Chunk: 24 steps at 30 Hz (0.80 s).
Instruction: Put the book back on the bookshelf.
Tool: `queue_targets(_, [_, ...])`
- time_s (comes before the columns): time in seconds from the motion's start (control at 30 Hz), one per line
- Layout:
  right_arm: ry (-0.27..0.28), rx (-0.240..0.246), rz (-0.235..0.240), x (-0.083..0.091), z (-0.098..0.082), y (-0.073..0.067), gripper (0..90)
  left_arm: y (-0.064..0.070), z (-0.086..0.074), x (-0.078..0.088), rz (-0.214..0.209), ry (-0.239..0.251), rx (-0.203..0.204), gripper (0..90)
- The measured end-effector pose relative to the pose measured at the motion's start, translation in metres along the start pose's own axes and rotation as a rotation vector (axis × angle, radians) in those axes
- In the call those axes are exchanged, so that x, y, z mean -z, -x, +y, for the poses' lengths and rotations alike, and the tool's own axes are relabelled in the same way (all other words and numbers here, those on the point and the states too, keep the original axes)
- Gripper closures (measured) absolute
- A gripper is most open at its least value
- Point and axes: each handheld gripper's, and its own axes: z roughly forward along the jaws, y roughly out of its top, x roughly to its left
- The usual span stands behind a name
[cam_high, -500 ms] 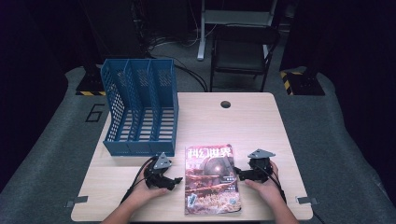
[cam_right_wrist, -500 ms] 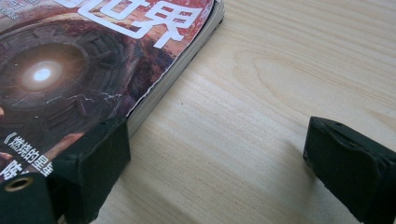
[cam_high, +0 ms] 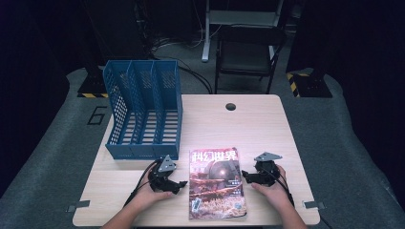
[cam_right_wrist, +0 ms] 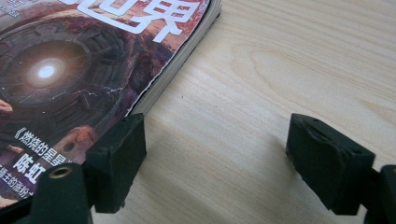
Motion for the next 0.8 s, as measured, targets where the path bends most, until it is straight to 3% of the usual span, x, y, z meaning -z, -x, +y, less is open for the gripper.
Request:
queue_targets(0.03, [-0.012, -0.034, -0.008, 0.001, 0.001, -0.002, 25.3, 0.0, 0.0, 0.0, 0.001, 0.0, 0.0, 12.9])
queue_targets(0.13, [-0.022, -0.043, -0.007, 0.004, 0.002, -0.001, 34.3, 0.0, 0.0, 0.001, -0.007, -0.005, 0.001, 12.9])
queue_targets(0.23, [-0.022, -0.096, 0.006, 0.007, 0.003, -0.001, 40.7, 0.001, 0.0, 0.001, -0.006, -0.004, 0.002, 12.8])
queue_targets(0.33, [-0.029, -0.111, 0.015, 0.009, 0.006, -0.002, 44.7, 0.001, -0.001, 0.0, 0.006, 0.003, 0.005, 13.3])
queue_targets(0.4, [-0.028, -0.079, 0.023, 0.01, 0.007, -0.001, 47.0, 0.002, -0.001, 0.001, 0.007, 0.005, 0.016, 13.6])
queue_targets(0.43, [-0.021, -0.104, 0.025, 0.011, 0.008, -0.004, 47.8, 0.002, -0.001, 0.001, 0.009, 0.001, 0.016, 14.0])
queue_targets(0.6, [0.009, -0.131, 0.066, 0.018, 0.014, -0.013, 48.2, 0.004, -0.001, 0.003, 0.007, -0.006, 0.021, 14.8])
queue_targets(0.8, [0.014, -0.103, 0.12, 0.016, 0.019, -0.027, 47.1, 0.006, 0.002, 0.004, 0.007, -0.01, 0.04, 17.8])
